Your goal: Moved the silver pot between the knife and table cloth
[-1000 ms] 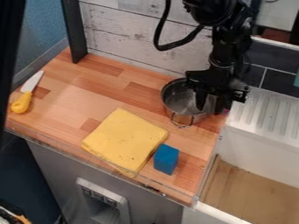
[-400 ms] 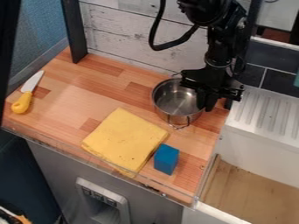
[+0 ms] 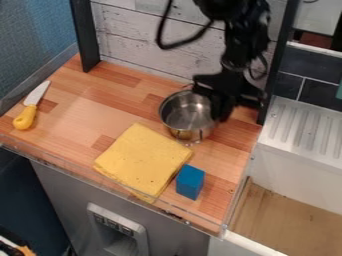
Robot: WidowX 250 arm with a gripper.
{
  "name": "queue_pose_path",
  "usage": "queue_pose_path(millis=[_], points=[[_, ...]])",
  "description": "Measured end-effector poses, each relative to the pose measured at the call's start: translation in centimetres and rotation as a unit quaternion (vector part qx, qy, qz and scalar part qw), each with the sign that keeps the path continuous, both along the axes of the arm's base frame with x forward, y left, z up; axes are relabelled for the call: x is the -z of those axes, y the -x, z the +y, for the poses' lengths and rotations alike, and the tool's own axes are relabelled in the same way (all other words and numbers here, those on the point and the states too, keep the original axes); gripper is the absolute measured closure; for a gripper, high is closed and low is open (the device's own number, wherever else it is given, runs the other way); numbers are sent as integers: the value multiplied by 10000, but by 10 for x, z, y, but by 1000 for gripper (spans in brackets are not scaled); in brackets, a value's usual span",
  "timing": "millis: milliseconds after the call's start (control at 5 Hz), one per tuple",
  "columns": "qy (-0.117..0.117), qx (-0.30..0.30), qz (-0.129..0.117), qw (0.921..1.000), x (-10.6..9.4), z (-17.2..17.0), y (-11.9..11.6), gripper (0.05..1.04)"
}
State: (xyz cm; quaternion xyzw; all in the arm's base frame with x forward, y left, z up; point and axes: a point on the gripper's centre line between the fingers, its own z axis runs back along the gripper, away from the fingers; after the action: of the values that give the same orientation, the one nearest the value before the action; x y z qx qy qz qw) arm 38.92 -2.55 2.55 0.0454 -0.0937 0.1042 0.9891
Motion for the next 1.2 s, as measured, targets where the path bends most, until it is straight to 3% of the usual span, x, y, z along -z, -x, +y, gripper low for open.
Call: queue_pose_path(millis=[200,400,800,1200], points=[[56,-151,-209,9997,-31,13,1,1028],[-86,-356,-482,9982,-63,36,14,1029],[-422,-997,-428,9932,-73,113,61,1029],[-763,-1463,-374,9856,-57,163,102,1029]])
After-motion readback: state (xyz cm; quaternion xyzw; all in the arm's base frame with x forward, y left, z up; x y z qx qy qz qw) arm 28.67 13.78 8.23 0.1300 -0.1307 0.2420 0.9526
